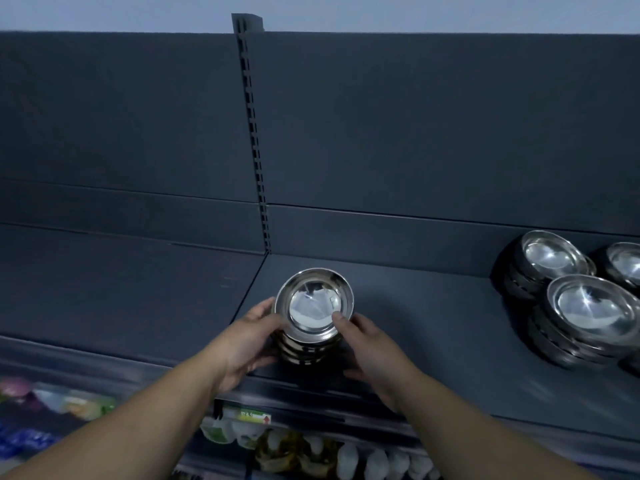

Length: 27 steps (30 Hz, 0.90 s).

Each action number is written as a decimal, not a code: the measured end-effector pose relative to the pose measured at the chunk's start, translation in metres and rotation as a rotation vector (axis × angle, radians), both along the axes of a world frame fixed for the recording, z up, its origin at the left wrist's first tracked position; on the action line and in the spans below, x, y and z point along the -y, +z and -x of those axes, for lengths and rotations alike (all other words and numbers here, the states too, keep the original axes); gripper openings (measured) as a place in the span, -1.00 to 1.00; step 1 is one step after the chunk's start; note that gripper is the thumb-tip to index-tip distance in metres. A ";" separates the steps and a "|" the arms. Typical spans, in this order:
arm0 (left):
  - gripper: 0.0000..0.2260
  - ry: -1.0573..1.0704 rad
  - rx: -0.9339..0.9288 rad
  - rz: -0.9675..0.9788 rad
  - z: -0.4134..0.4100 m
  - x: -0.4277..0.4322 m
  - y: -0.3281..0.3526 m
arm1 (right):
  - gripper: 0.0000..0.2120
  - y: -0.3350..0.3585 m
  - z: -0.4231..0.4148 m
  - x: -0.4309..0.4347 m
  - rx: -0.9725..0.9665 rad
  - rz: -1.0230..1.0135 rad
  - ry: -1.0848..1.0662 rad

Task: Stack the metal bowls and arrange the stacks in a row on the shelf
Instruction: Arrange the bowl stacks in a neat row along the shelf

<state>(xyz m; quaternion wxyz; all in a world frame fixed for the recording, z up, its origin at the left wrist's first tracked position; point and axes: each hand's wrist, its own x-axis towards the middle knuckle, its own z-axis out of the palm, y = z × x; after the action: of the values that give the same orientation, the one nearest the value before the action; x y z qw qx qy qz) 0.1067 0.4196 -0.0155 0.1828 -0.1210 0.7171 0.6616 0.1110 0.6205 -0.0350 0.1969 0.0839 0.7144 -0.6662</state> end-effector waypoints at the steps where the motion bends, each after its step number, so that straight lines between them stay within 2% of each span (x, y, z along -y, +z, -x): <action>1: -0.55 0.000 -0.026 0.037 0.001 0.005 0.000 | -0.49 0.002 0.000 0.001 -0.040 -0.011 -0.028; 3: -0.49 0.003 -0.081 0.103 0.004 0.011 0.003 | -0.58 0.005 0.001 0.001 -0.141 -0.041 -0.107; 6: -0.62 -0.031 -0.149 0.162 0.005 0.010 0.009 | -0.70 0.007 0.005 0.004 -0.216 -0.123 -0.222; 9: -0.68 -0.043 -0.205 0.202 0.004 0.004 0.015 | -0.83 0.009 0.007 0.008 -0.206 -0.153 -0.278; 14: -0.69 -0.070 -0.229 0.257 0.005 0.005 0.019 | -0.69 0.008 0.010 0.013 -0.165 -0.113 -0.355; 18: -0.70 -0.063 -0.248 0.334 0.006 0.009 0.018 | -0.75 0.008 0.008 0.014 -0.110 -0.046 -0.357; 20: -0.69 -0.052 -0.240 0.354 0.007 0.010 0.016 | -0.72 0.008 0.007 0.013 -0.097 -0.038 -0.337; 23: -0.66 -0.036 -0.209 0.331 0.009 0.012 0.012 | -0.76 0.011 0.007 0.013 -0.114 -0.026 -0.327; 27: -0.74 -0.015 -0.190 0.262 0.010 0.012 0.009 | -0.76 0.012 0.011 0.013 -0.158 -0.079 -0.312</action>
<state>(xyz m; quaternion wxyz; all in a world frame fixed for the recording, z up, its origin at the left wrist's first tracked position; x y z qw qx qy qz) 0.0972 0.4077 -0.0065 0.1017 -0.0755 0.8120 0.5697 0.1000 0.6079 -0.0231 0.0309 0.1488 0.7314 -0.6648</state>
